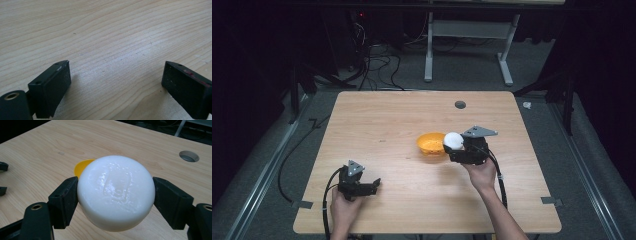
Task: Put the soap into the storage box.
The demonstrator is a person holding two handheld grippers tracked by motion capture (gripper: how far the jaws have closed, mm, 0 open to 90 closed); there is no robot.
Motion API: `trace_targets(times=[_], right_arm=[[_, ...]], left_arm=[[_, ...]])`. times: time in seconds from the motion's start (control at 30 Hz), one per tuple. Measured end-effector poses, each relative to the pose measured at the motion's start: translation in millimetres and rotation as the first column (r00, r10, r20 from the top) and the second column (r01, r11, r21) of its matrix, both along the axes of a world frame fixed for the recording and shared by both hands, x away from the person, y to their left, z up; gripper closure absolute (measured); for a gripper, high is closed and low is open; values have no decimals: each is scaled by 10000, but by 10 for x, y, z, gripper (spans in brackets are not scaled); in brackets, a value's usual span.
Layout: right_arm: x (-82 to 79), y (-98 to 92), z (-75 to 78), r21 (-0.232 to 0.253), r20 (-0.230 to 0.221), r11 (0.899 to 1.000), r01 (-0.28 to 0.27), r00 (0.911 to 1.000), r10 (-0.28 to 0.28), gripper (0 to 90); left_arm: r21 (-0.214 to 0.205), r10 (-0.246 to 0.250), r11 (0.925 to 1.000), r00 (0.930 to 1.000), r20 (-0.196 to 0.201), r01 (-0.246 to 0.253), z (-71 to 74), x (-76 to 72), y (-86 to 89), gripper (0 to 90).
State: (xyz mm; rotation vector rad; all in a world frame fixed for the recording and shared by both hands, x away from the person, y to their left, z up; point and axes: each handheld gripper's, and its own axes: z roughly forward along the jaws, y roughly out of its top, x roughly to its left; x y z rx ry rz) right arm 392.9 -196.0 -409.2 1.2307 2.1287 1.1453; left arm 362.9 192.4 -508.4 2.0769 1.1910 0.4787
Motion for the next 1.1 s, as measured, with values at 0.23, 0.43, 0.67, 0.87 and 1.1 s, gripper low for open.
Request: trace_targets(times=[0.23,0.43,0.67,0.87,1.1], right_arm=[[103,72,16,99,-111,9999,-84,9999,85,253],[204,175,15,125,-228,9997,-190,9996,193,253],[339,296,-8,17,-295,9998,-186,9994,186,253],[427,395,-99,-283,-553,9993,-235,9982,219,253],[532,484,-233,-552,-800,9982,-252,9966,207,252]], left_arm=[[-2,3,10000,10000,3,-3,0,0,0,91],[-1,6,10000,10000,3,-6,0,0,0,92],[-23,58,10000,10000,31,-57,-1,-1,2,99],[-22,56,10000,10000,30,-56,-1,-1,2,100],[-25,58,10000,10000,30,-58,-1,-1,2,100]])
